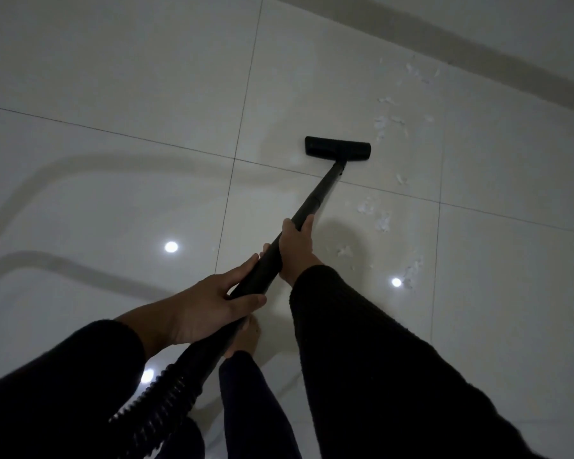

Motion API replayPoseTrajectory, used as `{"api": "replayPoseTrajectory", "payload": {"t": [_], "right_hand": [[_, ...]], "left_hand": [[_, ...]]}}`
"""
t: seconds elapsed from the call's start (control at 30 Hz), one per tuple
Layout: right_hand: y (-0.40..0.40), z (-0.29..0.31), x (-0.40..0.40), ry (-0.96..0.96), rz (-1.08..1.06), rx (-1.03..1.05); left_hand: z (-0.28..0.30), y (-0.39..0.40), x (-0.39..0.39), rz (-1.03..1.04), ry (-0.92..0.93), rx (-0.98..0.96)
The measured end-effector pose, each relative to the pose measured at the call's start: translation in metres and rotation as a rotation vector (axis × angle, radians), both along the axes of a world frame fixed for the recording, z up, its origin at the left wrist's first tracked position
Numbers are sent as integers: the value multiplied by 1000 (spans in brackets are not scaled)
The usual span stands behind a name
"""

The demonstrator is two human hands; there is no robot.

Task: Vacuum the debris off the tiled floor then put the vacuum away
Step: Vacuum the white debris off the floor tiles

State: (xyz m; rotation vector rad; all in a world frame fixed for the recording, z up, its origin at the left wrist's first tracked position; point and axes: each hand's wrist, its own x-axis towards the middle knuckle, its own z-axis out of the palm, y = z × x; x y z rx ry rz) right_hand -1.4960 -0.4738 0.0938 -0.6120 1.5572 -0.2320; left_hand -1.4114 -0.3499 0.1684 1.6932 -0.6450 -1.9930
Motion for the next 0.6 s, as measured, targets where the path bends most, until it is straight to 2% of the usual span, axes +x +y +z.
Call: {"api": "replayPoseTrajectory", "payload": {"t": [0.1,0.23,0.33,0.4,0.6], "right_hand": [[6,2,-6,20,54,8],[28,2,-16,21,-5,-33],[44,0,-24,58,31,-1],[60,-1,-29,60,-50,28],[107,-7,-40,50,-71,-28]], "left_hand": [[-2,7,-4,-16,-4,-19],[-1,25,-10,-66,-25,-45],[1,41,-12,-90,-15,-53],[2,55,-14,-96,4,-61],[-1,100,-23,-120,0,-102]]}}
